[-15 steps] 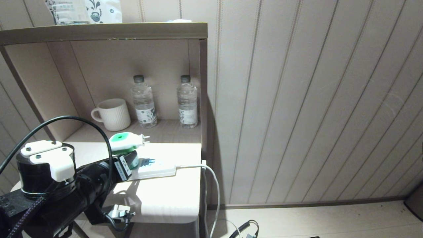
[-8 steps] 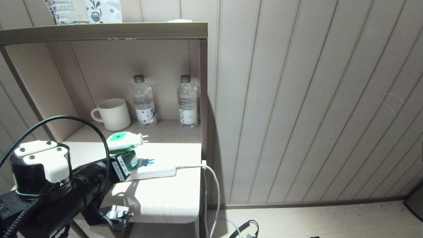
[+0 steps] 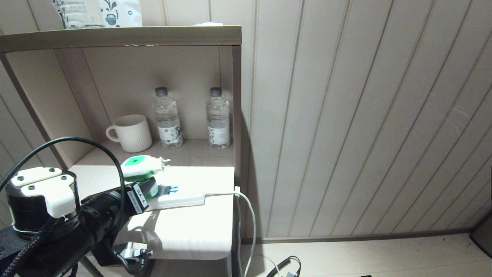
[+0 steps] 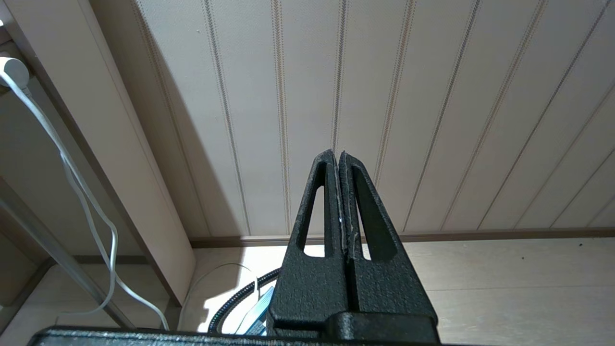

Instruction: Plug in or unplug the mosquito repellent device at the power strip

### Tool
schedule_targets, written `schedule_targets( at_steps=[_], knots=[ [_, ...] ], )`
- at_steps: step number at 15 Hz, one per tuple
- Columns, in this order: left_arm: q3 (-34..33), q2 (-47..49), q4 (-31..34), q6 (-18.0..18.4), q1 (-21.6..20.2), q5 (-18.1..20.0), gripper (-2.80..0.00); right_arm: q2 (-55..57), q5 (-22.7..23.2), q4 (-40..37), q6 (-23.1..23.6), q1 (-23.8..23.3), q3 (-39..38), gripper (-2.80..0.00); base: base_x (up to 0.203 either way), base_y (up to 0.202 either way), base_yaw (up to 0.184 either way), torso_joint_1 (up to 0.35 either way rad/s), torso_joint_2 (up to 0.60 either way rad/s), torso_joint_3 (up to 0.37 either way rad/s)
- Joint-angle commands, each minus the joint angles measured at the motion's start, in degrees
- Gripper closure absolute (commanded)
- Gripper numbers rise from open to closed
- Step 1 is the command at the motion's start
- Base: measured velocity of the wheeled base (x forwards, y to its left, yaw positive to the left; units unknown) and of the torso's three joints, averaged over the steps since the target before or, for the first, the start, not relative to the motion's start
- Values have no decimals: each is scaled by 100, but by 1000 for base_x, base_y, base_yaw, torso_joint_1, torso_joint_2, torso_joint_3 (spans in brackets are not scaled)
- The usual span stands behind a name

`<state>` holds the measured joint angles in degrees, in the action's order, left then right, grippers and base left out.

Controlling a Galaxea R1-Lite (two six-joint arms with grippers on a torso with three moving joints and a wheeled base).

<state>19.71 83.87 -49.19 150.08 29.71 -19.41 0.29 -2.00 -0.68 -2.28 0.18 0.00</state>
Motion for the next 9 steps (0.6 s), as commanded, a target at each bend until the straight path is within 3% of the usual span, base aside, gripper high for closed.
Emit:
schedule_targets(
  at_steps=[1, 9],
  knots=[
    [-34, -2, -34, 83, 0, -59, 0, -3, -2, -3, -1, -1, 0, 0, 0, 0, 0, 0, 0, 0],
    [-2, 42, -29, 92, -5, -90, 0, 3, -2, 2, -1, -1, 0, 0, 0, 0, 0, 0, 0, 0]
  ],
)
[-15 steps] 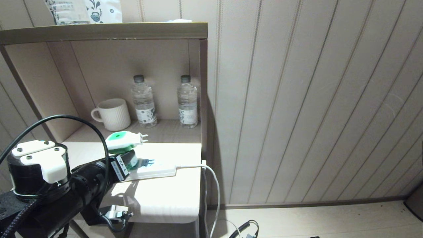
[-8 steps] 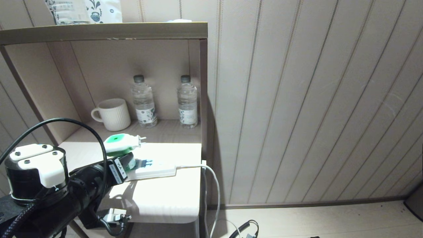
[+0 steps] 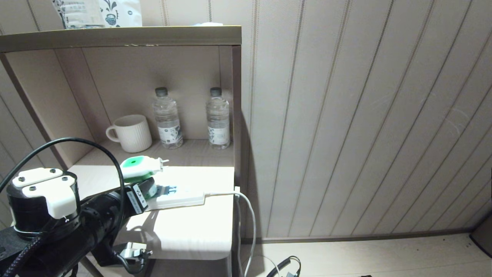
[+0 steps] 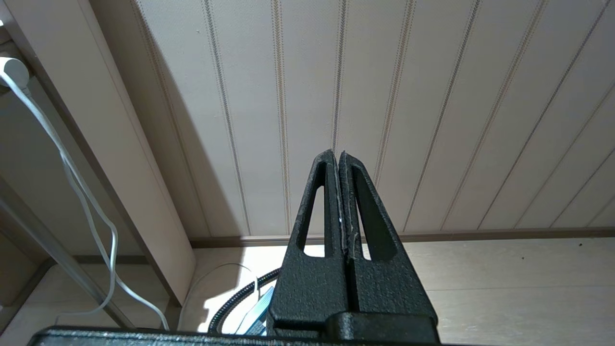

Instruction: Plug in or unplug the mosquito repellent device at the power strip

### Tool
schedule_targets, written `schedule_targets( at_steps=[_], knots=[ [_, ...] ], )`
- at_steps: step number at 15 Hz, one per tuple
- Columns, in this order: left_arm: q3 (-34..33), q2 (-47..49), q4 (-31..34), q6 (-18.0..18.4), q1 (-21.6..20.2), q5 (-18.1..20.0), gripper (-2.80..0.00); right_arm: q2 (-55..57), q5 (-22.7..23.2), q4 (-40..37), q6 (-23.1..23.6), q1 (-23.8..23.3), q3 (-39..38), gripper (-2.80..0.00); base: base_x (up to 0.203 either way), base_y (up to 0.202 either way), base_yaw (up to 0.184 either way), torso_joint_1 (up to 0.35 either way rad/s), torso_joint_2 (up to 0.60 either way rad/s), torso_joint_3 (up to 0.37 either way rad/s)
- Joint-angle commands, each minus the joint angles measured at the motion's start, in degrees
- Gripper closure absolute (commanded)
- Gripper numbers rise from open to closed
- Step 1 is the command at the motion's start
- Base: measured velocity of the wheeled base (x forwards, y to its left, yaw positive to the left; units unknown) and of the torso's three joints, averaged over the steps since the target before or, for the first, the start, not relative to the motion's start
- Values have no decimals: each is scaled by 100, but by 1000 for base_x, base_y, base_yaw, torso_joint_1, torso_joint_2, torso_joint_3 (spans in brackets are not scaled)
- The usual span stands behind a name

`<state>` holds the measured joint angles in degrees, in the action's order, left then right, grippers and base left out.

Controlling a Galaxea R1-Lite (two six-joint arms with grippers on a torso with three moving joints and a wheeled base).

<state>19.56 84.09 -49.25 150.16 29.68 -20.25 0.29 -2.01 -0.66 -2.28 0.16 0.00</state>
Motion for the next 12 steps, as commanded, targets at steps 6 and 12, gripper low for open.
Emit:
schedule_targets(
  at_steps=[6, 12],
  knots=[
    [197, 72, 12, 179, 2, 3, -280, -3, -1, 1, -1, 2, 0, 0, 0, 0, 0, 0, 0, 0],
    [129, 20, 3, 145, 125, 48, -280, -3, -1, 4, -1, 2, 0, 0, 0, 0, 0, 0, 0, 0]
  ],
)
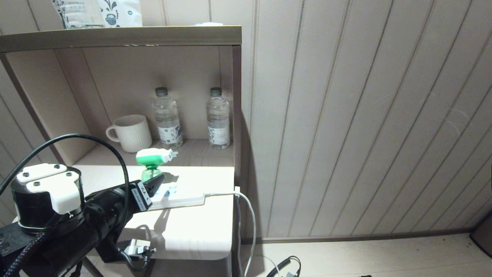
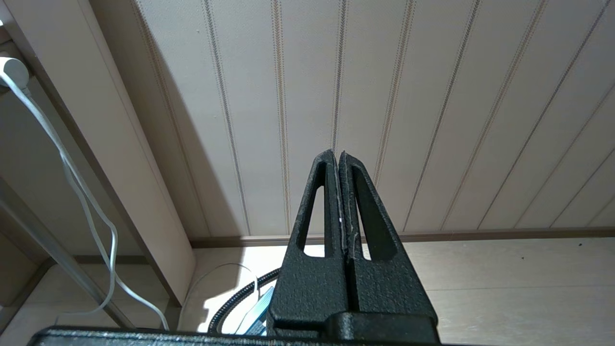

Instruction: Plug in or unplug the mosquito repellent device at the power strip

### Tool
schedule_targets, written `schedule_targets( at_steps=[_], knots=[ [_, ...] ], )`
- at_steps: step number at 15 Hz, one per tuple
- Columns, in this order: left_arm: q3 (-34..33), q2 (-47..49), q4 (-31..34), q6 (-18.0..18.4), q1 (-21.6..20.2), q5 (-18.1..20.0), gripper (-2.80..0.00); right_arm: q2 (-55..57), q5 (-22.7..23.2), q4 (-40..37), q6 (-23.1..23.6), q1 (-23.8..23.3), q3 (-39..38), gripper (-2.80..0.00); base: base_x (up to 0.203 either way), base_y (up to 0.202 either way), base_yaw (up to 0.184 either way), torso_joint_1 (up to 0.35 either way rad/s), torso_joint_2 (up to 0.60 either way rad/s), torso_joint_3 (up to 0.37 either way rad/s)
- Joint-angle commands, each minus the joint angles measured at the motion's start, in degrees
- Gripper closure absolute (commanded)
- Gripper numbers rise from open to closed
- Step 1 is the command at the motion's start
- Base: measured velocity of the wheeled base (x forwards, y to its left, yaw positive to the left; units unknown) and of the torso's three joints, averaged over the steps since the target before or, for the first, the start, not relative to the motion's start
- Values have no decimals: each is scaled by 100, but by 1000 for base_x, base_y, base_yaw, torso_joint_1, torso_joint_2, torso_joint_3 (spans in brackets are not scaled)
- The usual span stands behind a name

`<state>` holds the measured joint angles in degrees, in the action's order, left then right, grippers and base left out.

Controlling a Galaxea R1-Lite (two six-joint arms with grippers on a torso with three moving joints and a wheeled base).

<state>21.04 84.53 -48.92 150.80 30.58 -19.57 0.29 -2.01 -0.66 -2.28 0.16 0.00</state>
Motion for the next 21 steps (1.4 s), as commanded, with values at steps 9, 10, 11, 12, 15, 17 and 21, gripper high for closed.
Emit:
schedule_targets(
  at_steps=[9, 10, 11, 12, 15, 17, 21],
  knots=[
    [229, -627, 353, -1158, 38, -22, -280, -3, -1, -4, -1, 2, 0, 0, 0, 0, 0, 0, 0, 0],
    [516, -690, 608, -1533, 37, -19, -280, -3, -1, -4, -1, 2, 0, 0, 0, 0, 0, 0, 0, 0],
    [847, -770, 932, -1901, 31, -19, -280, -3, -1, -4, -1, 2, 0, 0, 0, 0, 0, 0, 0, 0],
    [1267, -858, 1418, -2315, -2, -20, -280, -3, -1, 0, -1, 2, 0, 0, 0, 0, 0, 0, 0, 0],
    [2036, -983, 2275, -3567, -518, 158, -280, -3, -1, -1, -1, 2, 0, 0, 0, 0, 0, 0, 0, 0],
    [2029, -1089, 2295, -4194, -1038, 655, -280, -3, -1, 4, -1, 2, 0, 0, 0, 0, 0, 0, 0, 0],
    [2004, -1345, 2508, -5758, -1780, 1432, -280, -3, -1, -4, -1, 2, 0, 0, 0, 0, 0, 0, 0, 0]
  ],
)
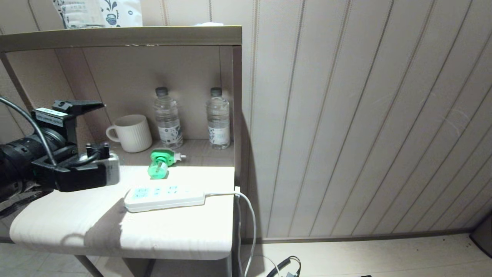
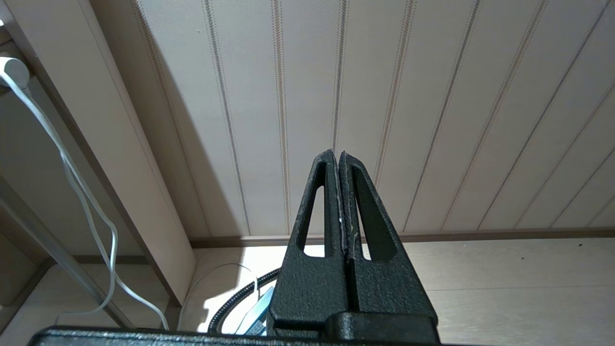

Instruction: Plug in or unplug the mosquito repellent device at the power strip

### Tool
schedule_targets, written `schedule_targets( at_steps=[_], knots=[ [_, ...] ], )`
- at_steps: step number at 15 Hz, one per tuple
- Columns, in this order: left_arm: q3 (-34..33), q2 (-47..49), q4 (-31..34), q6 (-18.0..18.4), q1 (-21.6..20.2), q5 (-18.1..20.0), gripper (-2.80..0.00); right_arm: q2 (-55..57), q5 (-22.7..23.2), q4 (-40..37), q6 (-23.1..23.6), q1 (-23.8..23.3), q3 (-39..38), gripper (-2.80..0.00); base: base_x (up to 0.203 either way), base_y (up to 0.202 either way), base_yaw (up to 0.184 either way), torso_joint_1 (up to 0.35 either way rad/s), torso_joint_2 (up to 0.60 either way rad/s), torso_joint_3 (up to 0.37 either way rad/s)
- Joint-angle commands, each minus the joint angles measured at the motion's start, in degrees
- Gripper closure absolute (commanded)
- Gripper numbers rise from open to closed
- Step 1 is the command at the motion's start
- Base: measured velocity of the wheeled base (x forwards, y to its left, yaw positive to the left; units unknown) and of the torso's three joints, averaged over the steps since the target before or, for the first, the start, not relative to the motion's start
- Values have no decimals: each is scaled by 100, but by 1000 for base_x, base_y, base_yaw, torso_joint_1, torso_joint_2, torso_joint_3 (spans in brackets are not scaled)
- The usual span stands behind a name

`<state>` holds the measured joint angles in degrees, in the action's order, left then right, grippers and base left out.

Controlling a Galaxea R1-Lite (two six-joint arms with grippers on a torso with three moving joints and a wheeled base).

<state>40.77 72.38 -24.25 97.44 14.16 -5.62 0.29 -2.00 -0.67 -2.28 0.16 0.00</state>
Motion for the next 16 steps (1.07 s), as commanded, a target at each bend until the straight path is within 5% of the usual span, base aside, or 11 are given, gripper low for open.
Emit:
schedule_targets(
  at_steps=[1, 6, 9, 12, 16],
  knots=[
    [211, -166, 339, -902, -157, 51, -280, -3, -2, -3, -1, 2, 0, 0, 0, 0, 0, 0, 0, 0],
    [1166, -452, 2401, -3217, -214, 405, -280, -3, -2, -3, -1, 2, 0, 0, 0, 0, 0, 0, 0, 0],
    [1420, -438, 2551, -5542, -203, 837, -280, -3, -2, -3, -1, 2, 0, 0, 0, 0, 0, 0, 0, 0],
    [1192, -704, 2460, -7431, -199, 1098, -280, -3, -2, -3, -1, 2, 0, 0, 0, 0, 0, 0, 0, 0],
    [684, -880, 2590, -7899, -201, 933, -280, -3, -2, -3, -1, 2, 0, 0, 0, 0, 0, 0, 0, 0]
  ],
)
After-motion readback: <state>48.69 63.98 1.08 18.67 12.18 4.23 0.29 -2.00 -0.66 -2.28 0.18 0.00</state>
